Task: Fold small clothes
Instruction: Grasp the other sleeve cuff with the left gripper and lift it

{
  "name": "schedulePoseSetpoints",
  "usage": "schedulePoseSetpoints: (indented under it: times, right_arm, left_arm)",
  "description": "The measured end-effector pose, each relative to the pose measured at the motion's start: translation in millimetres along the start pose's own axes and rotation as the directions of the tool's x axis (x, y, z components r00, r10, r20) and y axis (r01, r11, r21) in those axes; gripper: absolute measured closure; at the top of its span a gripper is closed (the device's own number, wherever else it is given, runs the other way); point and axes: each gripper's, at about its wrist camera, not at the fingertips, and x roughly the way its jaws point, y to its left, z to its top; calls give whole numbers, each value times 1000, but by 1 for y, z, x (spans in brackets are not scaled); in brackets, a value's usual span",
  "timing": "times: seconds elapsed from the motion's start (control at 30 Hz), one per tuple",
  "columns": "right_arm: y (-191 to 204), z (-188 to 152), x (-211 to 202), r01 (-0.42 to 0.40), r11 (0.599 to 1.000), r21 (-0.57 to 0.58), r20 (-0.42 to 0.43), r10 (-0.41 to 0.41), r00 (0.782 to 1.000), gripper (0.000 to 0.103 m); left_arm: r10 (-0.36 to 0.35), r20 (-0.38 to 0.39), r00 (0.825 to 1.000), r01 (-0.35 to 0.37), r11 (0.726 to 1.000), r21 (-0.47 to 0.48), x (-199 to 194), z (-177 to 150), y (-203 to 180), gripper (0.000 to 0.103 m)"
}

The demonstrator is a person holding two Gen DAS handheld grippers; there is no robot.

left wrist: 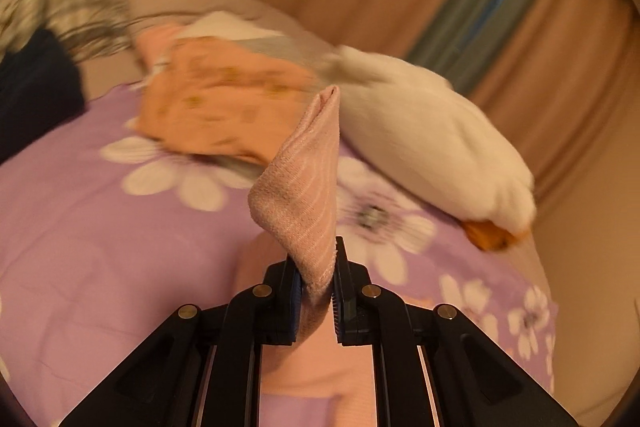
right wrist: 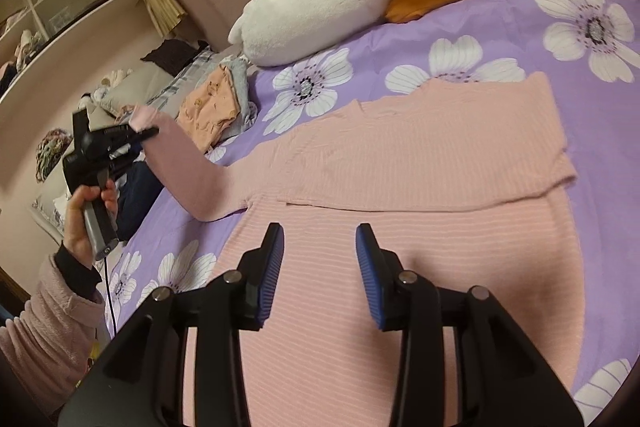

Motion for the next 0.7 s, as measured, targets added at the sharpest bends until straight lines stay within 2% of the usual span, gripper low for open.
schedulePoseSetpoints:
  times: [0.17,0.33,0.47,0.63,0.7]
  right_arm:
    - [-24,-8,-20,10,999,49,27,-11,1000,65]
    - [-47,-17,-36,33,994,103,42,-38,998,64]
    - [-66,-23,-45,52,989,138,48,-59,997,64]
    - [-81,-27,-51,67,983,169,55,-77,996,64]
    - [-85,-29,-52,71,980,186,55,-83,995,57]
  left_arm:
    - [-28,-46,999,35,990,139,16,-24,-78,93]
    - [-24,-114,993,54,961,271,44,-70,-149,92]
    - [-12,-188,982,73,944,322,73,-114,-178,93]
    - [24,-266,964,80,924,375,96,-156,-197,92]
    - [47,-298,953,80,914,398,106,-171,-202,92]
